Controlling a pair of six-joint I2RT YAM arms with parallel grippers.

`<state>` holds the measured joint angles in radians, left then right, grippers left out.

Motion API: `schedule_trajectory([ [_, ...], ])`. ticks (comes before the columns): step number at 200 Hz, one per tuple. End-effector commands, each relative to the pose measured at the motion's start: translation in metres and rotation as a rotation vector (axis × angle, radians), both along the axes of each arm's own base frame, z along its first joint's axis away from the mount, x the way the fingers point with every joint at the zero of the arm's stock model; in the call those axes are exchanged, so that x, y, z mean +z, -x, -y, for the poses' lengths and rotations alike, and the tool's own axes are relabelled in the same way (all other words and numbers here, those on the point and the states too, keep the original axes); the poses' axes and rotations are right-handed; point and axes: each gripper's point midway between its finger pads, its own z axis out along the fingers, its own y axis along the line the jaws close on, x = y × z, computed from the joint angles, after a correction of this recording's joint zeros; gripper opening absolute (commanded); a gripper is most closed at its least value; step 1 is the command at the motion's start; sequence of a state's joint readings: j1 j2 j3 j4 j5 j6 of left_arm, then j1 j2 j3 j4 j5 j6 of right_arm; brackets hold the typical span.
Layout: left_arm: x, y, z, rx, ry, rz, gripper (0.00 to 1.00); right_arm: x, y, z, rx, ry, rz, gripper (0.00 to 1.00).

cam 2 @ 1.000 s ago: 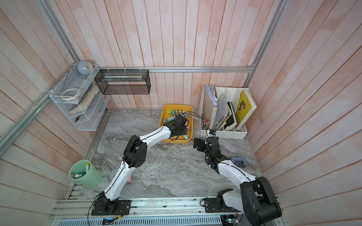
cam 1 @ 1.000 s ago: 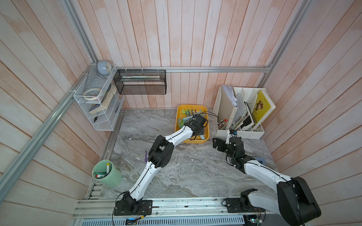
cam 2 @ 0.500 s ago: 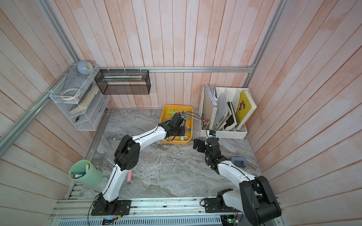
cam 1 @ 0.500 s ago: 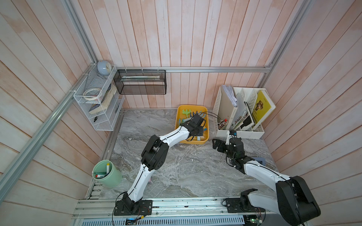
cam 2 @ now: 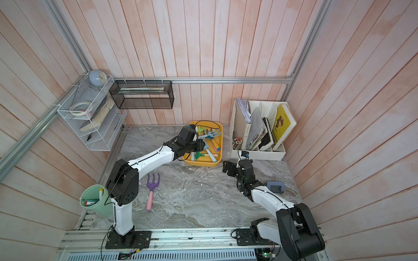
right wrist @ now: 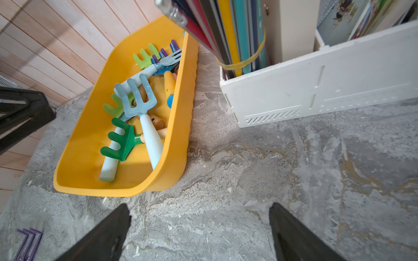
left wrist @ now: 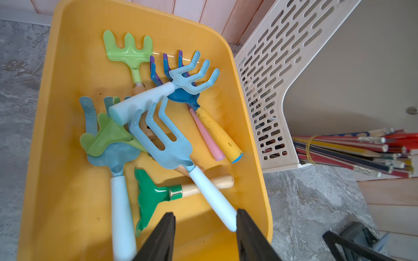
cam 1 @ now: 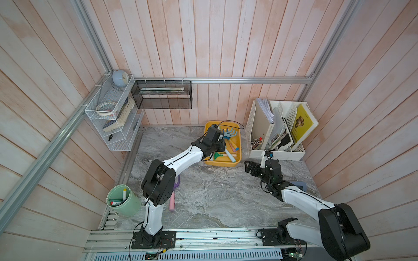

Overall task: Take the hand rake out of the storage box
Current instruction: Pick up the rake from the storage box.

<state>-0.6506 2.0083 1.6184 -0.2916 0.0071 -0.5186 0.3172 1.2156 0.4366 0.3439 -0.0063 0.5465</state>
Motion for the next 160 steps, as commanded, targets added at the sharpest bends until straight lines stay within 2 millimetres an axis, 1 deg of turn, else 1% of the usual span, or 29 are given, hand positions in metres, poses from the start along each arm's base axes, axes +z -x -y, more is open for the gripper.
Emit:
schedule_trajectory([
  [1, -0.03, -0.004, 0.009, 0.035, -0.058, -0.065, 0.58, 0.002, 0.0, 0.0, 0.002, -0.013, 0.009, 0.98],
  [22, -0.053, -0.01, 0.02, 0.037, -0.092, -0.11, 0.6, 0.002, 0.0, 0.0, 0.005, -0.014, 0.011, 0.98],
  [36, -0.06, -0.017, 0.033, 0.033, -0.099, -0.108, 0.6, 0.001, 0.0, 0.0, 0.003, -0.013, 0.008, 0.98],
  [43, -0.067, -0.019, 0.04, 0.026, -0.105, -0.112, 0.58, 0.0, 0.0, -0.001, 0.005, -0.012, 0.006, 0.98],
  [51, -0.07, -0.023, 0.048, 0.019, -0.105, -0.11, 0.55, -0.001, 0.0, -0.001, 0.007, -0.013, 0.004, 0.98],
  [63, -0.081, -0.027, 0.055, 0.017, -0.123, -0.127, 0.53, 0.0, 0.0, -0.001, 0.008, -0.013, 0.006, 0.98],
  [75, -0.092, -0.029, 0.055, 0.031, -0.149, -0.149, 0.53, 0.001, 0.0, 0.0, 0.004, -0.012, 0.01, 0.98],
  [90, -0.101, -0.03, 0.053, 0.046, -0.164, -0.161, 0.53, 0.003, 0.001, 0.001, -0.001, -0.013, 0.018, 0.98],
  [110, -0.106, -0.029, 0.049, 0.053, -0.181, -0.164, 0.53, 0.001, 0.0, 0.002, -0.003, -0.008, 0.015, 0.98],
  [141, -0.105, -0.031, 0.045, 0.064, -0.211, -0.149, 0.54, -0.003, -0.001, 0.001, -0.001, -0.006, 0.002, 0.98],
  [160, -0.112, -0.032, 0.044, 0.064, -0.225, -0.16, 0.54, -0.004, -0.001, 0.001, -0.001, -0.007, 0.002, 0.98],
])
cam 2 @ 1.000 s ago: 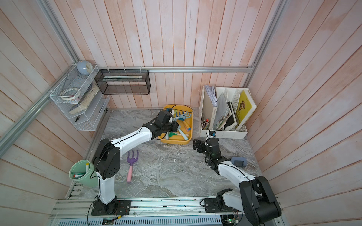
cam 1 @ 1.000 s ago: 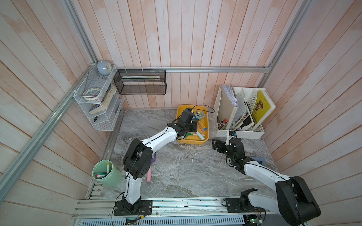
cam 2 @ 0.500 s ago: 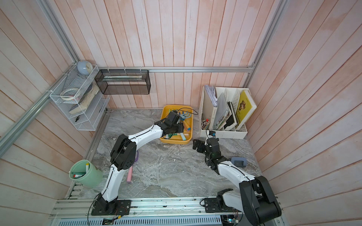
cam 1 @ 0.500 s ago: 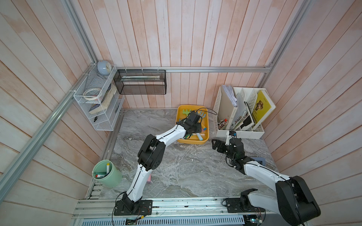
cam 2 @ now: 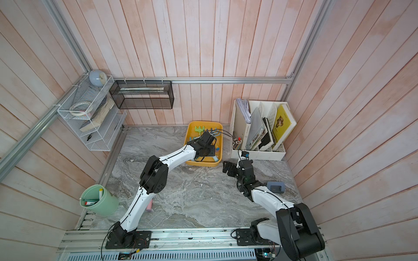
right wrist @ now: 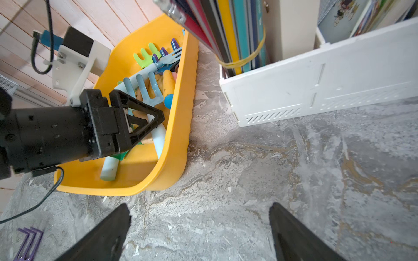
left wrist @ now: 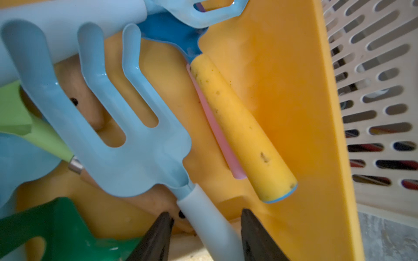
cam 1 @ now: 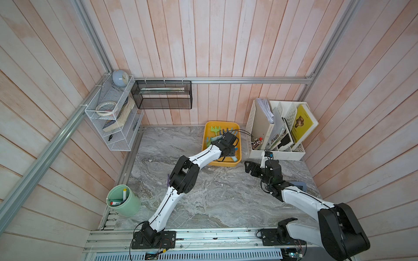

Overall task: Take the hand rake out of the storage box
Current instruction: Pick up the rake from the storage box.

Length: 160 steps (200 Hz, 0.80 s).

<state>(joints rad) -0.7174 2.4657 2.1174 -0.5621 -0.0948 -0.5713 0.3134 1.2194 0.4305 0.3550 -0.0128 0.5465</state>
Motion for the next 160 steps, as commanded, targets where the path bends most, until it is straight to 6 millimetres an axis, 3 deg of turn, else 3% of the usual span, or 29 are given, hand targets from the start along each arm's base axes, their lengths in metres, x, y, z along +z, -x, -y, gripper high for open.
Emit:
schedule_trajectory([
  [1, -0.011, -0.003, -0.008, 0.018, -0.056, -0.008, 0.54, -0.002, -0.001, 0.001, -0.002, -0.003, 0.002, 0.98],
  [50, -0.032, -0.002, -0.007, -0.008, -0.102, -0.052, 0.43, -0.002, -0.001, 0.001, -0.003, -0.003, 0.004, 0.98],
  [106, -0.039, 0.003, -0.009, -0.039, -0.138, -0.078, 0.51, -0.003, -0.001, -0.001, 0.004, -0.009, 0.0, 0.98],
  [132, -0.035, 0.004, -0.008, -0.055, -0.13, -0.081, 0.34, -0.001, -0.001, -0.001, 0.004, -0.01, 0.006, 0.98],
  [160, -0.018, 0.006, -0.008, -0.071, -0.125, -0.053, 0.28, -0.001, 0.0, 0.0, 0.003, -0.01, 0.005, 0.98],
])
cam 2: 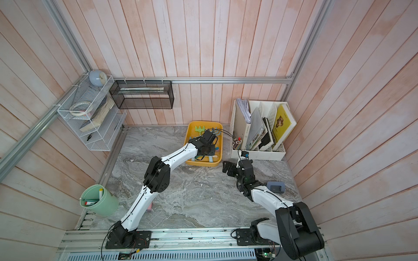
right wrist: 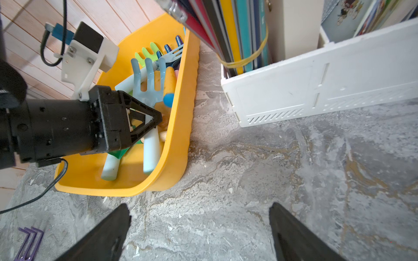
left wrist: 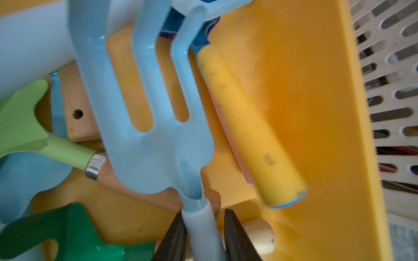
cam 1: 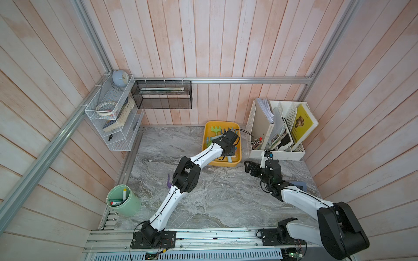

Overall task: Take the hand rake out of the storage box
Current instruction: Pick up the rake from the storage box.

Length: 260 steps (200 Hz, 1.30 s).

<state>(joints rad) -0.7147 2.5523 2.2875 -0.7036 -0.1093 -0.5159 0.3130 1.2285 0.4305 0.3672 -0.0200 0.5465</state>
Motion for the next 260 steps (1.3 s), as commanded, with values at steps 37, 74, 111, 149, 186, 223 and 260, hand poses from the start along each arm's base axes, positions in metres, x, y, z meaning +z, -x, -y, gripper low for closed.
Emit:
schedule_trajectory([
  [37, 0.028, 0.012, -0.016, -0.03, -0.028, 0.042, 0.23, -0.001, 0.0, 0.001, -0.002, -0.007, 0.003, 0.98],
  [74, 0.085, 0.021, -0.024, -0.041, 0.094, 0.145, 0.21, -0.001, 0.001, 0.001, 0.0, -0.01, 0.005, 0.98],
  [111, 0.118, 0.033, -0.05, -0.04, 0.298, 0.207, 0.11, 0.0, 0.001, 0.0, 0.005, -0.018, 0.006, 0.98],
  [149, 0.136, 0.061, -0.071, -0.068, 0.353, 0.205, 0.09, 0.002, 0.003, -0.001, 0.01, -0.022, 0.009, 0.98],
  [186, 0.135, 0.126, -0.106, -0.094, 0.391, 0.155, 0.08, 0.006, 0.005, -0.001, 0.014, -0.032, 0.024, 0.98],
  [223, 0.099, 0.209, -0.157, -0.061, 0.426, 0.066, 0.0, 0.013, 0.005, -0.023, 0.086, -0.067, 0.042, 0.95],
  [260, 0.036, 0.263, -0.191, 0.008, 0.447, -0.045, 0.01, 0.011, -0.001, -0.062, 0.164, -0.009, 0.005, 0.93],
])
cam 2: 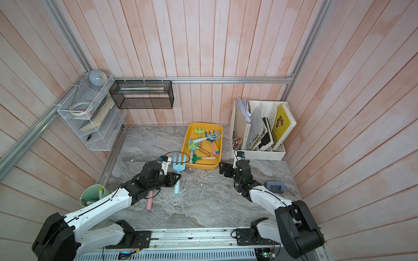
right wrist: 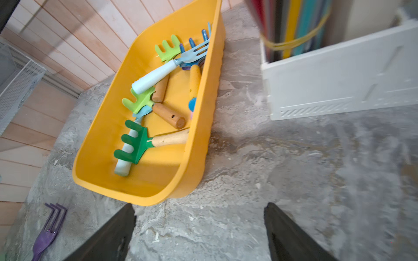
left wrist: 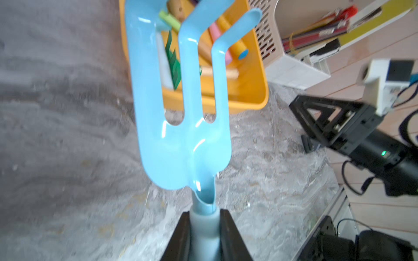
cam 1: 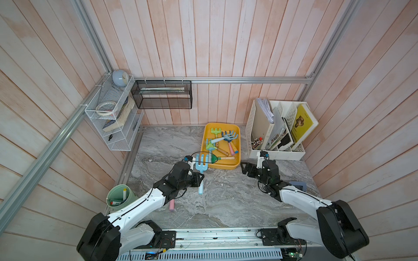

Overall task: Take the hand rake out of the storage box
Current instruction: Pick up the rake from the storage box, then place the rake at the center of the board.

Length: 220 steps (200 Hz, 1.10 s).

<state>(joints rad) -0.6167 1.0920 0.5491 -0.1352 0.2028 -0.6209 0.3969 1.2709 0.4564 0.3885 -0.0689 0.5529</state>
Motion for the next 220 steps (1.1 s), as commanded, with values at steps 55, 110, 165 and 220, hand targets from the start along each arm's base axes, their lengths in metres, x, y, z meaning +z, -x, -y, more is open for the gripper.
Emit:
schedule_trajectory([
  [55, -0.09, 0.035, -0.029, 0.111, -0.038, -0.234, 0.06, 0.008, -0.004, -0.038, 0.024, 0.07, 0.006, 0.93],
  [110, -0.089, 0.032, -0.045, 0.159, -0.122, -0.214, 0.52, 0.008, 0.006, -0.029, -0.012, 0.066, 0.017, 0.94],
  [165, -0.067, 0.029, -0.057, 0.224, -0.274, -0.167, 0.61, 0.009, 0.018, -0.02, -0.03, 0.066, 0.029, 0.95],
  [220, -0.065, 0.054, -0.05, 0.234, -0.485, -0.16, 1.0, 0.005, 0.033, -0.007, -0.051, 0.066, 0.037, 0.95],
])
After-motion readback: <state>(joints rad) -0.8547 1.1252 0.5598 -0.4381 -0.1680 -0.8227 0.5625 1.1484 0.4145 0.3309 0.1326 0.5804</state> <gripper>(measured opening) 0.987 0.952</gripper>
